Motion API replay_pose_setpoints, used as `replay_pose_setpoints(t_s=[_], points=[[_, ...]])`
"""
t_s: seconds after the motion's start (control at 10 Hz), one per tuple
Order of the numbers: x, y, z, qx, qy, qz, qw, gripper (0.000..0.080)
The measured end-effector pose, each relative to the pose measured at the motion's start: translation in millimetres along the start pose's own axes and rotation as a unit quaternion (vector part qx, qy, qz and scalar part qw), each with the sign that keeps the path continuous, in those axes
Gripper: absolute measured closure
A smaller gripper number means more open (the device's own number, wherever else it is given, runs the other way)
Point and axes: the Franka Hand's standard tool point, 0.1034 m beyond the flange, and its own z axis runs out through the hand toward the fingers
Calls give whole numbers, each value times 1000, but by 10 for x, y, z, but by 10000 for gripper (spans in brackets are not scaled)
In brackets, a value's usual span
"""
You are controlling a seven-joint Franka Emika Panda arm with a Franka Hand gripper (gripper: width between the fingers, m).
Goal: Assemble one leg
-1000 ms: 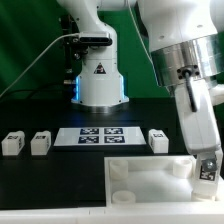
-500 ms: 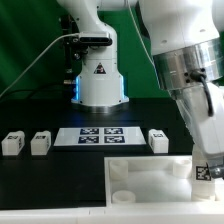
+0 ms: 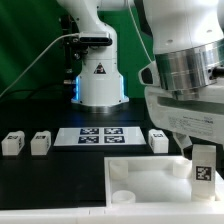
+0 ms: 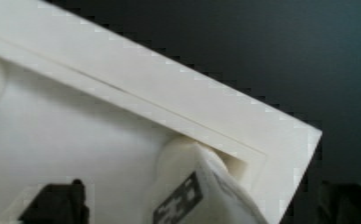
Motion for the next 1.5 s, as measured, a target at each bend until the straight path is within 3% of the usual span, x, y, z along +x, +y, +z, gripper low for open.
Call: replay_pose_setpoints(t_s=[0.1,0.2,0.3,0.4,0.6,0.7,0.8,1.1,1.3,1.5], points=[[-34,-14,-10,-32,14,-77,996,150],[-44,-69,-21,-52,23,-161,985,150],[-43,-100,-4,-62,30,-232,970,150],[-47,-96,3,-60,28,-237,969,150],[-55,-101,5,-59,28,-222,973,387],[-56,-80,12,-60,27,-190,979,387],[-43,-55,16,-62,28,-146,987,501],[-63,-94,6,-41,19,25,999,502],[-26,-127,24,-9,7,173,985,503],[-1,-135,37,14,-1,266,964,503]])
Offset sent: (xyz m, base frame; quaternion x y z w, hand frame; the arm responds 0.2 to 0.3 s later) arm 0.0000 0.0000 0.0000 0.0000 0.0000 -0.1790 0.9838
